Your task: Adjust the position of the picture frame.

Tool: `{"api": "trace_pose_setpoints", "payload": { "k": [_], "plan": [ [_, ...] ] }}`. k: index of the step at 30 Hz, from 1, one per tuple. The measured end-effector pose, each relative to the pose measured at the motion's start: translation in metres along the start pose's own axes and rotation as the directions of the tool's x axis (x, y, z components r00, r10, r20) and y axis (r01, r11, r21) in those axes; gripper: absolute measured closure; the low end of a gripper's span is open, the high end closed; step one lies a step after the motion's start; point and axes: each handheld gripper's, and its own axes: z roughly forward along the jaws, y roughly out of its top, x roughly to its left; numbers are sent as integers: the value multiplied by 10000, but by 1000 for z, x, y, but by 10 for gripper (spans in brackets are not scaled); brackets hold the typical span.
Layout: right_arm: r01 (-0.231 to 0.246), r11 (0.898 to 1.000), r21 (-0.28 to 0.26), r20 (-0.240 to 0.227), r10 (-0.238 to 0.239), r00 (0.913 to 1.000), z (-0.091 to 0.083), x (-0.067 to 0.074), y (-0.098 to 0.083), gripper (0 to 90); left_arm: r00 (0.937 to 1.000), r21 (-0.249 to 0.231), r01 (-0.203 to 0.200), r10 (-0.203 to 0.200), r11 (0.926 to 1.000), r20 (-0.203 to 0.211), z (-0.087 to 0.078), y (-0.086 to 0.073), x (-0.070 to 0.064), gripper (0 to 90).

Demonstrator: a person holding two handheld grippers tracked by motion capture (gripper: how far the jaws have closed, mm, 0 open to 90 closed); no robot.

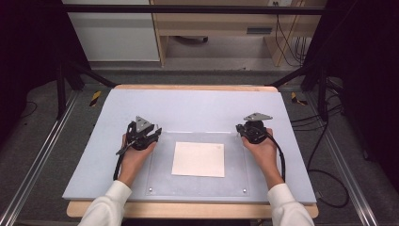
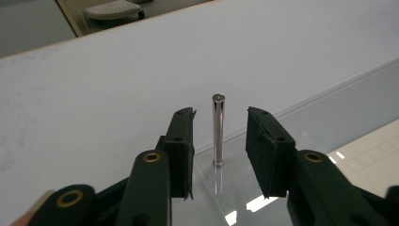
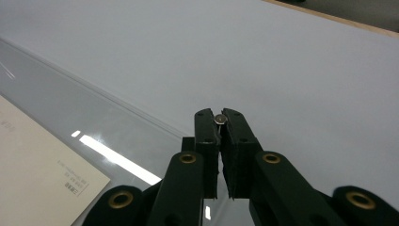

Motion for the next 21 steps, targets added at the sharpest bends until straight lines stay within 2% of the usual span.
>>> {"api": "trace_pose_setpoints", "payload": {
  "k": [3, 5, 7, 8, 9, 12, 15, 18, 21],
  "plan": [
    [-4, 10000, 23, 18, 4, 10000, 0, 0, 0, 856, 9999, 22, -125, 125, 9999, 24, 3, 3, 0, 713],
    [-49, 10000, 68, 46, 49, 10000, -1, 1, 1, 856, 10000, -99, 6, -6, 10000, 57, 6, 4, -2, 776],
    [-40, 10000, 74, 59, 40, 10000, -1, 1, 1, 856, 10000, -74, 23, -24, 10000, -12, 7, 5, -3, 793],
    [-58, 9999, 116, 42, 57, 10000, -1, 1, 1, 856, 10000, -14, 26, -26, 10000, -27, 7, 5, -2, 833],
    [-69, 9999, 133, 44, 69, 10000, -1, 1, 1, 856, 9995, -42, 294, -294, 9996, 71, 8, 5, 0, 839],
    [-178, 9997, 189, 52, 177, 9998, -1, 1, 2, 856, 9991, 86, 369, -370, 9993, 188, 8, 7, 2, 845],
    [-254, 9984, 512, 21, 253, 9997, -1, 0, 6, 856, 9985, 331, 468, -477, 9984, 269, 9, 11, 4, 849],
    [-353, 9934, 1089, -32, 359, 9994, 1, -2, 14, 853, 9978, 596, 536, -558, 9968, 369, 12, 15, 7, 851],
    [-632, 9868, 1489, -387, 697, 9968, 3, -8, 19, 844, 9975, 984, 511, -557, 9938, 444, 16, 22, 11, 851]
  ]
}}
